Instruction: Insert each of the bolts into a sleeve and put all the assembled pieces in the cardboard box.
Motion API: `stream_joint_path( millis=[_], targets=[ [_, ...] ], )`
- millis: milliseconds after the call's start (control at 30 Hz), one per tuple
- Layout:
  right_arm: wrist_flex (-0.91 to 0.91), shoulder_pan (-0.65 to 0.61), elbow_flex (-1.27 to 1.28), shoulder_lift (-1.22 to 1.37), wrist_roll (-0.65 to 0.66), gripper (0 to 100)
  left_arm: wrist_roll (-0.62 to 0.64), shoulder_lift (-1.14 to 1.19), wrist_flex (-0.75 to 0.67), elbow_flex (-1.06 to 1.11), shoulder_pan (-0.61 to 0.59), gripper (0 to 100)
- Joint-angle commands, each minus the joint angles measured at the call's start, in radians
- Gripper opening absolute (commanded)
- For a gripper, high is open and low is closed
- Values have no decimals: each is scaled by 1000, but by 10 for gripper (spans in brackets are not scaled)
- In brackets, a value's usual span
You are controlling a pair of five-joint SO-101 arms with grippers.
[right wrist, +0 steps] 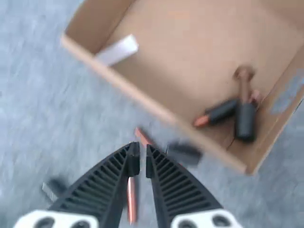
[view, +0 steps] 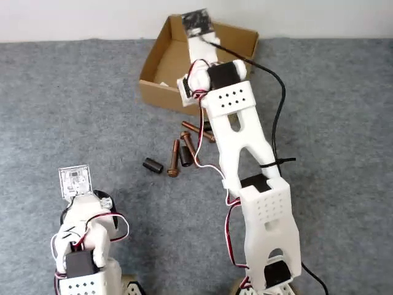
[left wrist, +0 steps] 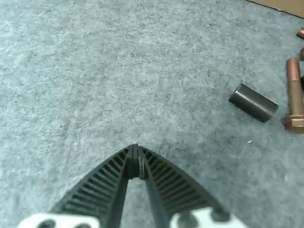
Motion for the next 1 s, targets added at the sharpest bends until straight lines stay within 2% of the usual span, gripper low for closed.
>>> stream_joint_path(
  millis=[0,200,600,800,967],
  targets=[
    [116,-28,-48,-10,-11,14,9,-6,-26,-5,-6,6],
    [239,-61,-35,-7,-18,14,9,-5,-26,-5,-6,6],
    [206,-127,172,44,-61,25,9,-5,-26,-5,-6,6],
    [189,-128,172,119,-61,156,9,-5,-25,-5,-6,6],
    [142,-139,172,137,-58,122,9,-5,-25,-5,-6,6]
  ],
)
